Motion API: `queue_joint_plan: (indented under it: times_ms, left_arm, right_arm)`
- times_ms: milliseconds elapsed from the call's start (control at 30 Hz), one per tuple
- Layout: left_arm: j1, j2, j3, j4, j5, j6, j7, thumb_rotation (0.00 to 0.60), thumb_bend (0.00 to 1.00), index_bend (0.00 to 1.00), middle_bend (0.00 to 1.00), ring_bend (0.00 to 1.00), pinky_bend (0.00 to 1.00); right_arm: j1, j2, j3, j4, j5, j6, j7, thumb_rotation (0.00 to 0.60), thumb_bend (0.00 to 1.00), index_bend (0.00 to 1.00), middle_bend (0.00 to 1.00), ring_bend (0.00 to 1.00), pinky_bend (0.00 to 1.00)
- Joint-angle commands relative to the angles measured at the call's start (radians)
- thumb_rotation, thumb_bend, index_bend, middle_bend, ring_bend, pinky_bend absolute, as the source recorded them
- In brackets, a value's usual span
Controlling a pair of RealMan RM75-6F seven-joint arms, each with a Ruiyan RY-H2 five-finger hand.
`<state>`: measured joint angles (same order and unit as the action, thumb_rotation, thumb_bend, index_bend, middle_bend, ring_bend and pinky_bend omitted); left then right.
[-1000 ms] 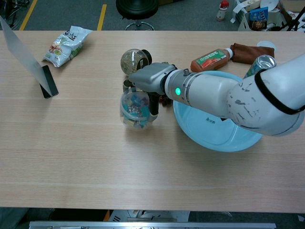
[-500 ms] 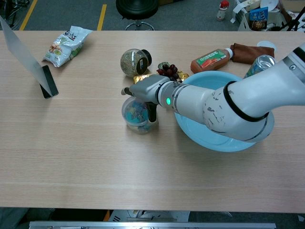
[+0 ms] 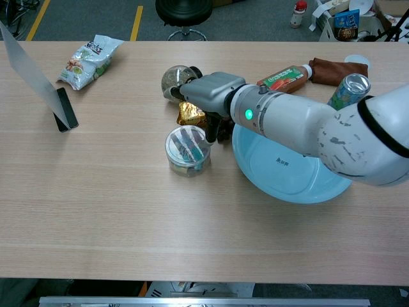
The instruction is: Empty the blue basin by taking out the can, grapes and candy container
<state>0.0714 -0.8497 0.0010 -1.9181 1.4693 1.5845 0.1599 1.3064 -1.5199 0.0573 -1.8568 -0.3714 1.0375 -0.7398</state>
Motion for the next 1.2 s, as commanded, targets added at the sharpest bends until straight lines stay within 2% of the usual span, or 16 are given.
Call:
queue_joint_plan:
  times_ms: [33,233,567,633,767,833,967,1200]
  left_arm:
    - [-0.007,0.002,-0.004,0.003,0.001,-0.006,0.002,0.6,0.27,0.29,0.23,0.19,0.17]
    - [-0.021,0.003,-0.008,0.001,0.009,-0.018,0.007,0.6,0.27,0.29,0.23,0.19,0.17]
    - [-0.035,-0.004,-0.012,-0.004,0.014,-0.03,0.017,0.6,0.27,0.29,0.23,0.19,0.17]
    - [-0.038,-0.005,-0.012,-0.003,0.013,-0.033,0.017,0.6,0.27,0.29,0.23,0.19,0.17]
    - [-0.041,-0.006,-0.012,-0.001,0.014,-0.035,0.017,0.6,0.27,0.29,0.23,0.19,0.17]
    - [-0.045,-0.006,-0.012,0.005,0.015,-0.04,0.021,0.6,0.27,0.29,0.23,0.19,0.17]
    - [-0.047,-0.011,-0.014,0.018,0.018,-0.035,0.035,0.6,0.27,0.29,0.23,0.19,0.17]
    - [-0.049,-0.014,-0.013,0.013,0.02,-0.037,0.034,0.6,0.27,0.29,0.23,0.19,0.17]
  right_arm:
    - [-0.082,0.089,-0.028,-0.099,-0.114,0.102,0.044,0.6,0.14,0.0,0.16,0.12,0.28]
    - [-0.185,0.213,-0.09,-0.223,-0.246,0.219,0.049,0.6,0.14,0.0,0.18,0.13,0.28]
    - [-0.379,0.353,-0.192,-0.332,-0.529,0.428,0.042,0.6,0.15,0.0,0.2,0.13,0.28]
    - [-0.43,0.364,-0.212,-0.337,-0.59,0.471,0.053,0.6,0.16,0.0,0.21,0.13,0.28]
    - [-0.477,0.372,-0.229,-0.334,-0.643,0.507,0.055,0.6,0.17,0.0,0.23,0.13,0.28]
    - [-0.562,0.389,-0.272,-0.342,-0.713,0.582,0.067,0.6,0.17,0.0,0.23,0.13,0.28]
    - [-0.665,0.408,-0.321,-0.319,-0.82,0.644,0.079,0.6,0.17,0.01,0.23,0.13,0.28]
    - [-0.828,0.439,-0.353,-0.292,-0.931,0.738,0.112,0.6,0.18,0.03,0.23,0.13,0.28]
